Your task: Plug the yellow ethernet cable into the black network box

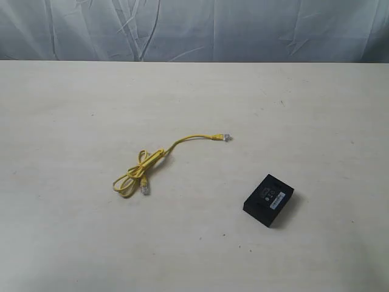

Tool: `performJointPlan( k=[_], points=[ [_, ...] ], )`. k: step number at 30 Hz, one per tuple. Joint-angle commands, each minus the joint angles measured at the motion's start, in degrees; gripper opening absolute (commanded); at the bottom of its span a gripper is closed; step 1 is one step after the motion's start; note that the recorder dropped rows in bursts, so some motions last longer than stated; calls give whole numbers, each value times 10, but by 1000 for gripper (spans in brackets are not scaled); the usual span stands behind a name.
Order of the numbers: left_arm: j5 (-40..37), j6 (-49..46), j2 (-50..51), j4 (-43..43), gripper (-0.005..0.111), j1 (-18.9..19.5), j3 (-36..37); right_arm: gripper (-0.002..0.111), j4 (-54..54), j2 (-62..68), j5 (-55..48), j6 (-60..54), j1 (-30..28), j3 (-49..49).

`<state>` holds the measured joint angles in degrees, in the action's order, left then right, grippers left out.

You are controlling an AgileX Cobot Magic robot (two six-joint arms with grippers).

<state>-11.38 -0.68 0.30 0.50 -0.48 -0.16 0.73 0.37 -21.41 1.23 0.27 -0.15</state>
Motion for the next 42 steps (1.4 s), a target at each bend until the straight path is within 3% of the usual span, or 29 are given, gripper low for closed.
performJointPlan(
  k=[1,17,20,23,25,29,34,38,42],
  points=[
    [101,1,-3,5,0,3,2,-1,-1,-4,7,0,-3,1],
    [251,7,-3,34,0,3,2,-1,-2,-4,5,1,-3,1],
    [225,7,-3,56,0,3,-8,-1,-2,-4,5,1,-3,1],
    [114,3,36,35,0,3,-73,-1,-2,-4,5,1,-3,1],
    [52,3,98,14,0,3,-130,-1,-2,-4,5,1,-3,1],
    [1,-25,259,0,0,3,-242,-1,-2,-4,5,1,-3,1],
    [-108,-179,498,85,0,1,-391,-1,-2,-4,5,1,-3,1],
    [-192,-359,675,207,0,-30,-520,-1,0,-4,7,1,-3,1],
    [-226,-410,830,228,0,-94,-636,-1,0,-4,7,1,-3,1]
  ],
)
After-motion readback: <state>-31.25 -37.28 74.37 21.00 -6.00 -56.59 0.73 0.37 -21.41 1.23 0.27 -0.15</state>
